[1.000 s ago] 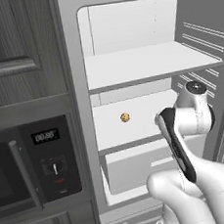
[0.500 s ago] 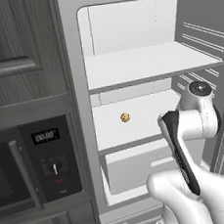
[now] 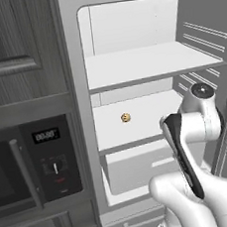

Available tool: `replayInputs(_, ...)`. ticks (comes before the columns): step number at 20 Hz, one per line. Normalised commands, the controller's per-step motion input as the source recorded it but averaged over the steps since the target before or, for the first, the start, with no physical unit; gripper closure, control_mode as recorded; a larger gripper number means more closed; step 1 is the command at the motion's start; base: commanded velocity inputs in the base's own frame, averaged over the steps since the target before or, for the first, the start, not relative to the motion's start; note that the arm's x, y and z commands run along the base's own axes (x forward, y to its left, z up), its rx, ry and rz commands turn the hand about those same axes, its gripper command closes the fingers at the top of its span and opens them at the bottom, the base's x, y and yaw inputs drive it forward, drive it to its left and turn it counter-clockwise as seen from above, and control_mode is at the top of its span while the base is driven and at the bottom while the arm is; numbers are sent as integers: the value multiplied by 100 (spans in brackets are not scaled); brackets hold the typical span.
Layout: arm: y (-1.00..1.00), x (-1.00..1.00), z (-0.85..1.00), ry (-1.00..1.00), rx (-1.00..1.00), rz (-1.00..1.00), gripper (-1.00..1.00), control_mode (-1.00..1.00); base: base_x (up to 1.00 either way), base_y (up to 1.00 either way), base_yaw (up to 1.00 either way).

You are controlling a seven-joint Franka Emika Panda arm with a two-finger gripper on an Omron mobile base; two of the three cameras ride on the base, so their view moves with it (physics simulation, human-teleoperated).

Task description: Pick the egg and butter from the fridge and place them by the bowl for mixing.

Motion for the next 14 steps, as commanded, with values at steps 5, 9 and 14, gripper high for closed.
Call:
replayInputs(5, 0, 0, 0, 0, 0, 0, 100, 100, -59, 0, 2)
replayInputs(9, 0, 0, 0, 0, 0, 0, 100, 100, -60, 0, 7)
replayInputs(14, 0, 0, 0, 0, 0, 0, 100, 100, -34, 9, 40)
